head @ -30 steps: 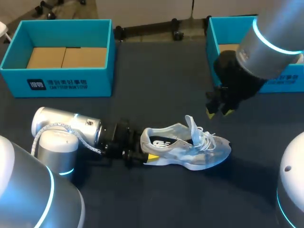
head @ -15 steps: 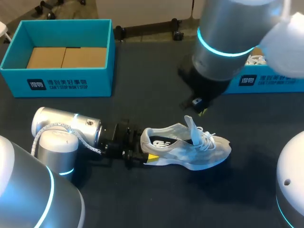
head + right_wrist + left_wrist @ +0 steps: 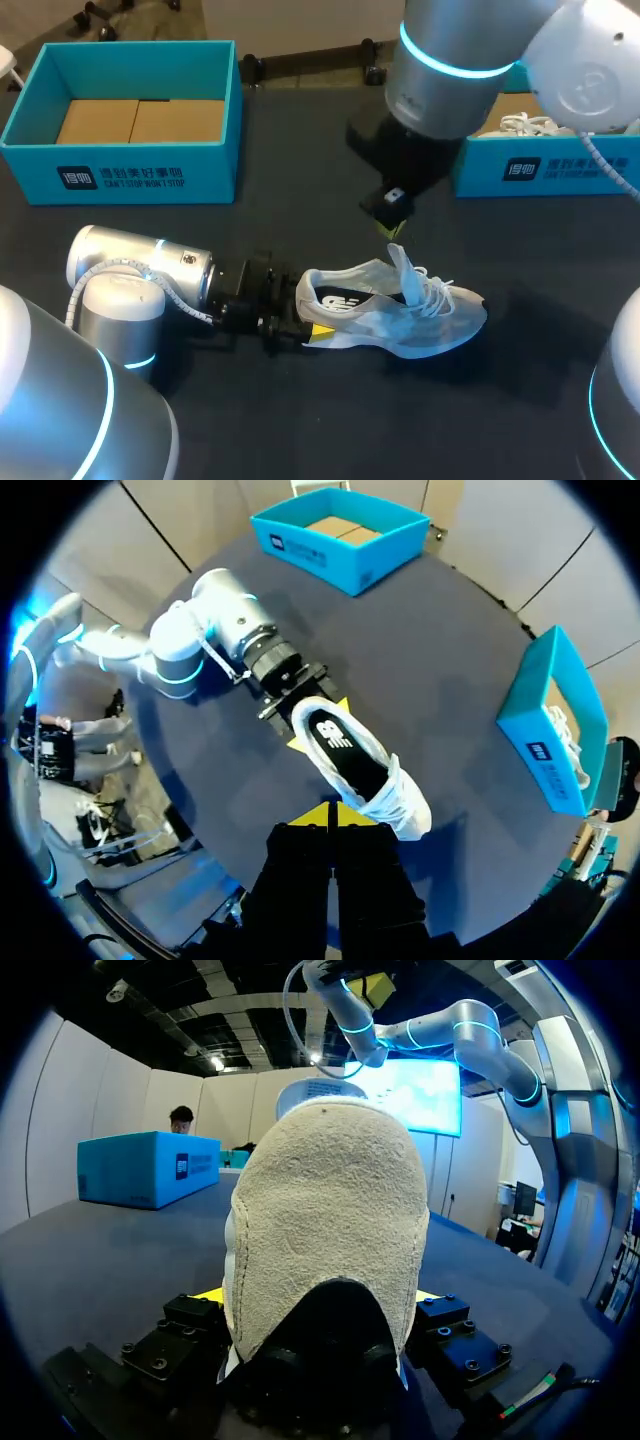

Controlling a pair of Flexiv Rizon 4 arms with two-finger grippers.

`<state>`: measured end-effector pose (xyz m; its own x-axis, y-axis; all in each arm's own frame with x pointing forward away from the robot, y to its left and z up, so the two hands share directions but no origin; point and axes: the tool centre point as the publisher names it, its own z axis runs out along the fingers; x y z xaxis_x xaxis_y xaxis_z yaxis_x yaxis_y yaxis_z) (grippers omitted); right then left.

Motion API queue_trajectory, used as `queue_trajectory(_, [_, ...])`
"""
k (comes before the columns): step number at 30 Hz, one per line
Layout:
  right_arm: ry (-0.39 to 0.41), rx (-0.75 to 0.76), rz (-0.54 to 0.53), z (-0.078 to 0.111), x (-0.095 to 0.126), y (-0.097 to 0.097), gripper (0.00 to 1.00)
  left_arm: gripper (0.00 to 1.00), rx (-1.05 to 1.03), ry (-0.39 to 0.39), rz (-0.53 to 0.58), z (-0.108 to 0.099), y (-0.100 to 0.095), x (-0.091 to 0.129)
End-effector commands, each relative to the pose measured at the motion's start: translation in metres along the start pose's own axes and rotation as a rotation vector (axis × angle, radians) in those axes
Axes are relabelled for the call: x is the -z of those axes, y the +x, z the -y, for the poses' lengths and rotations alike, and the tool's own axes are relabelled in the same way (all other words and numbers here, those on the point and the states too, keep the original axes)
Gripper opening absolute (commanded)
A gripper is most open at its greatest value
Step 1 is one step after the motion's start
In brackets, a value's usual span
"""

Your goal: Take the shoe out of the shoebox, open the shoe tongue, remove and reinsert the insole, then place the shoe into the shoebox

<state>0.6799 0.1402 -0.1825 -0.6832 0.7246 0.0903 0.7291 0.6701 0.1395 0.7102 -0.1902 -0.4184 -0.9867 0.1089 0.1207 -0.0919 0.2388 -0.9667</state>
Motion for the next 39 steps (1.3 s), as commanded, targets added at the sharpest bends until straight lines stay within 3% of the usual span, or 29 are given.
queue_trajectory(1, [-0.016,0.001,-0.086,0.007,-0.003,-0.006,0.00,0.00,0.000,-0.001,0.000,-0.004,0.000,-0.001])
queue_trajectory(5, [0.072,0.197,0.057,-0.018,-0.017,0.018,0.00,0.00,0.000,-0.001,0.000,-0.004,0.000,-0.001])
queue_trajectory(13, [0.085,0.419,0.144,-0.040,-0.036,0.032,0.00,0.00,0.000,-0.001,0.000,-0.004,0.000,-0.001])
queue_trajectory(22, [0.085,0.419,0.144,-0.040,-0.036,0.032,0.00,0.00,0.000,-0.001,0.000,-0.004,0.000,-0.001])
queue_trajectory(27, [0.139,0.513,0.192,-0.049,-0.064,0.040,0.00,0.00,0.000,-0.001,0.000,-0.004,0.000,-0.001])
queue_trajectory(39, [0.118,0.642,0.193,-0.051,-0.108,0.033,0.00,0.00,0.000,-0.001,0.000,-0.004,0.000,-0.001])
